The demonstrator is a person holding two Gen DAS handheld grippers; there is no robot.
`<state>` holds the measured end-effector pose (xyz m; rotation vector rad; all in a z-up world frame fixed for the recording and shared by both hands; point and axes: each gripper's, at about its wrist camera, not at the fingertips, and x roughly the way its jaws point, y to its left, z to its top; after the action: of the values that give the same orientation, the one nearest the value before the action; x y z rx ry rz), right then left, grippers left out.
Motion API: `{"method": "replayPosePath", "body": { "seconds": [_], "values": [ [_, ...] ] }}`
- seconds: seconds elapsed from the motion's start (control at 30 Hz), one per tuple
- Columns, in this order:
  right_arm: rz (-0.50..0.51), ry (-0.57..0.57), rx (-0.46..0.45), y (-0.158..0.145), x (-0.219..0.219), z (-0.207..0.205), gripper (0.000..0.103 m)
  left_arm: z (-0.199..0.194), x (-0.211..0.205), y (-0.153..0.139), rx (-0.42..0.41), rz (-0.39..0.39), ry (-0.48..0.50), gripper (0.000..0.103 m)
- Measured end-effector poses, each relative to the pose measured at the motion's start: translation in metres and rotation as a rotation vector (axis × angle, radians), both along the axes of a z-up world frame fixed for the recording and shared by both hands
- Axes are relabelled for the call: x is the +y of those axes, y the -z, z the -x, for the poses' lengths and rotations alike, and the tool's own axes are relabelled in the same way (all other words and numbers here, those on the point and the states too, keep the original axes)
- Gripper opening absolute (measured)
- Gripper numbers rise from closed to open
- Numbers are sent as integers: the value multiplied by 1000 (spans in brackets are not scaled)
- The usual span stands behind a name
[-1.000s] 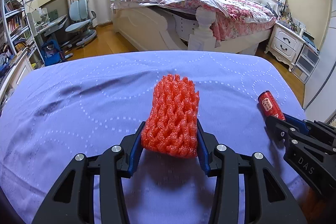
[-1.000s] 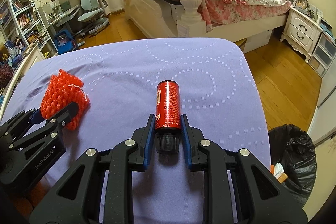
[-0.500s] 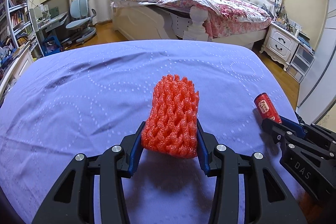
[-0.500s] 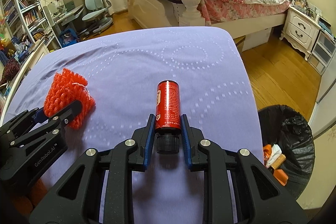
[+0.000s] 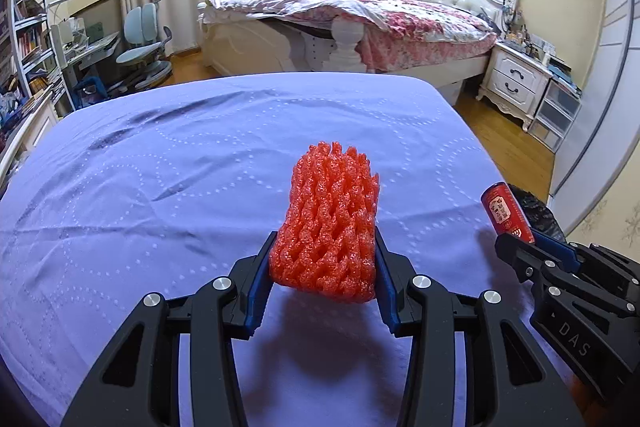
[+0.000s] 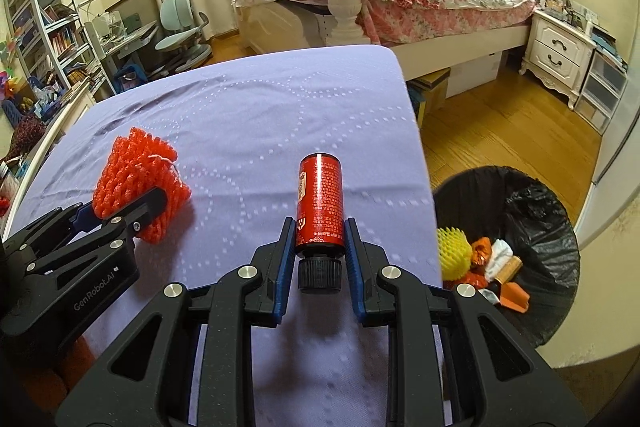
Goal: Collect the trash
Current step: 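Carry the red-orange net and red bottle over the black bin with both tools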
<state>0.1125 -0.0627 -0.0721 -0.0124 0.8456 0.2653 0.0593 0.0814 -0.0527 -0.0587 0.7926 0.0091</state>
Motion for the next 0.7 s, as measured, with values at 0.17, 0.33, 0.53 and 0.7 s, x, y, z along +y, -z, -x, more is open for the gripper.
{"method": "replayPosePath", "body": {
  "seconds": [0.17, 0.33, 0.53, 0.7],
  "values": [
    [-12, 36, -14, -5, -22, 15, 23, 6, -20, -1, -10, -4, 40, 45],
    [-22, 76, -33, -8, -42, 25, 23, 9, -43, -5, -25, -2, 87, 45],
    [-33, 139, -66, -13, -74, 36, 23, 5, -72, -12, -53, 2, 141, 45],
    [-32, 211, -96, -17, -105, 38, 23, -2, -97, -15, -70, -10, 187, 45]
  ]
}}
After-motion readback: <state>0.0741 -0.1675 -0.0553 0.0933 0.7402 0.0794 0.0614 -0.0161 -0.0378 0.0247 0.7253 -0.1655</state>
